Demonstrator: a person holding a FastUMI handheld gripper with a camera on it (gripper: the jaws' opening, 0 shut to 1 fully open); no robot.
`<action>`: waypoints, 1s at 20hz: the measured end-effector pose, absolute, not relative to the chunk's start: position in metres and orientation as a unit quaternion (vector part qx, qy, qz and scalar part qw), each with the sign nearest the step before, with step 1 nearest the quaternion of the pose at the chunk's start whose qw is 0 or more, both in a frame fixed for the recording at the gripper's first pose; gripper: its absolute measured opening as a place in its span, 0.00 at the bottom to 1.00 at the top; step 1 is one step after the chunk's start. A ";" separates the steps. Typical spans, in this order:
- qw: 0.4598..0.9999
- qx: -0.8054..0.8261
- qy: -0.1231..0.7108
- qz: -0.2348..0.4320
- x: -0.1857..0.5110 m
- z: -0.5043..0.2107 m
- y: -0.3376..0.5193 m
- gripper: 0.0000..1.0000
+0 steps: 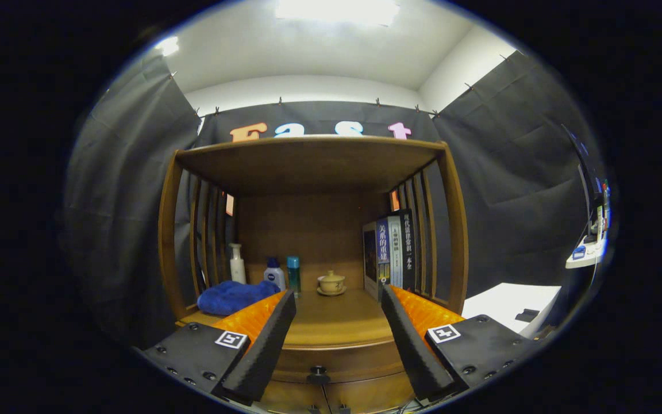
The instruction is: Pull open the drawer, take out the items inside it, and place them on the countertop above the cabinet.
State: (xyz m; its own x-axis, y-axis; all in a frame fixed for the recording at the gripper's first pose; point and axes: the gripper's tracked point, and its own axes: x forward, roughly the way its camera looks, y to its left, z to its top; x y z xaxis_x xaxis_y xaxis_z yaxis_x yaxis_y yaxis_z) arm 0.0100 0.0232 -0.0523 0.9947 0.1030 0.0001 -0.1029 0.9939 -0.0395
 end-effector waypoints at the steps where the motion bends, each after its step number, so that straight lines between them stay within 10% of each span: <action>1: 0.998 -0.018 0.004 0.053 0.012 -0.059 0.024 0.98; 20: 0.992 0.003 0.102 0.068 0.051 -0.220 0.027 0.98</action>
State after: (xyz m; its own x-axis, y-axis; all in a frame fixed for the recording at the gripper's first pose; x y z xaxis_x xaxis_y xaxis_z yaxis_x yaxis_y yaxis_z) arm 0.0510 0.0266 -0.2200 0.9699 0.1357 -0.2020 -0.1344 0.9907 0.0201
